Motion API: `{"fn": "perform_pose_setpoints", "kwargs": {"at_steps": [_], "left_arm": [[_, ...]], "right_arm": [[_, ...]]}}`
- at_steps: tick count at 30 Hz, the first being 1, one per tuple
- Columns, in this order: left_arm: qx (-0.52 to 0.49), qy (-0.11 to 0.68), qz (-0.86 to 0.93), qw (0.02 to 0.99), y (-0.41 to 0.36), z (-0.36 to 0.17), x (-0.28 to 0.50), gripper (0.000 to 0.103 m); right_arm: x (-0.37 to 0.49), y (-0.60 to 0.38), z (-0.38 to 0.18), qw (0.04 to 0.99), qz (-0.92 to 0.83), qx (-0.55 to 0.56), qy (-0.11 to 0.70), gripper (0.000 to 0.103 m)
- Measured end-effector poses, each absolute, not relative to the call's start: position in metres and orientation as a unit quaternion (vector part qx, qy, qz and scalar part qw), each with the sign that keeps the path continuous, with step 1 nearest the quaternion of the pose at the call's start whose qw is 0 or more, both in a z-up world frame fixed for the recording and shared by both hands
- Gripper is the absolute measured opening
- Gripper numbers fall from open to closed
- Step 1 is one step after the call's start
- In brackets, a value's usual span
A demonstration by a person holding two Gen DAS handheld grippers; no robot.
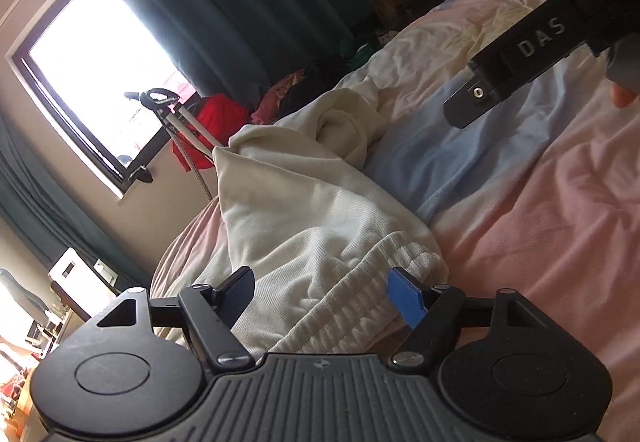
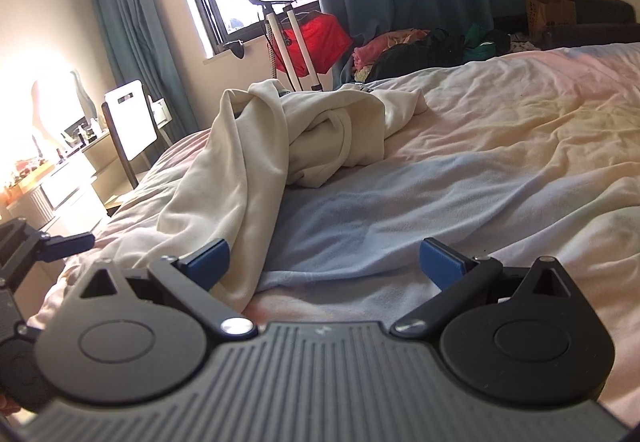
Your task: Fold clothes
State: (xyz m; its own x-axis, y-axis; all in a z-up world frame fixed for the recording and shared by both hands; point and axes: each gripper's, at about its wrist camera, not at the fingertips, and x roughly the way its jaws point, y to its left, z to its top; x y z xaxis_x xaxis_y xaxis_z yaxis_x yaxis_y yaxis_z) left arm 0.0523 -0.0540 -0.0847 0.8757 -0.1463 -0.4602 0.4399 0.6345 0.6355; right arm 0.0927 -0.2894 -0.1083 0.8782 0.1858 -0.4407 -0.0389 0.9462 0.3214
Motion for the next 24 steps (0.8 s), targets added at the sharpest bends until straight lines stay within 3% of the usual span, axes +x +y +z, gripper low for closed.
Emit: {"fn": "perform_pose_setpoints", "kwargs": {"at_steps": [6,17,24], "left_arm": [[0.417,0.177,-0.173,0.874,-0.052,-0.1,0.049,0.087],[0.305,0.121,-0.051,0.943,-0.04,-0.085,0.11,0.086],[0.013,0.123,0.09,0.988,0.058,-0.019,0.133,0.086]], "right_arm": [[0.101,-0.276,-0.115,0.953,0.076,0.143,0.256,0.103],[0.11,-0.261,-0.129,0.951,0.094,0.122,0.27,0.103],[0.102,-0.222,-0.129,0.946,0.187,0.059,0.259,0.103]]}}
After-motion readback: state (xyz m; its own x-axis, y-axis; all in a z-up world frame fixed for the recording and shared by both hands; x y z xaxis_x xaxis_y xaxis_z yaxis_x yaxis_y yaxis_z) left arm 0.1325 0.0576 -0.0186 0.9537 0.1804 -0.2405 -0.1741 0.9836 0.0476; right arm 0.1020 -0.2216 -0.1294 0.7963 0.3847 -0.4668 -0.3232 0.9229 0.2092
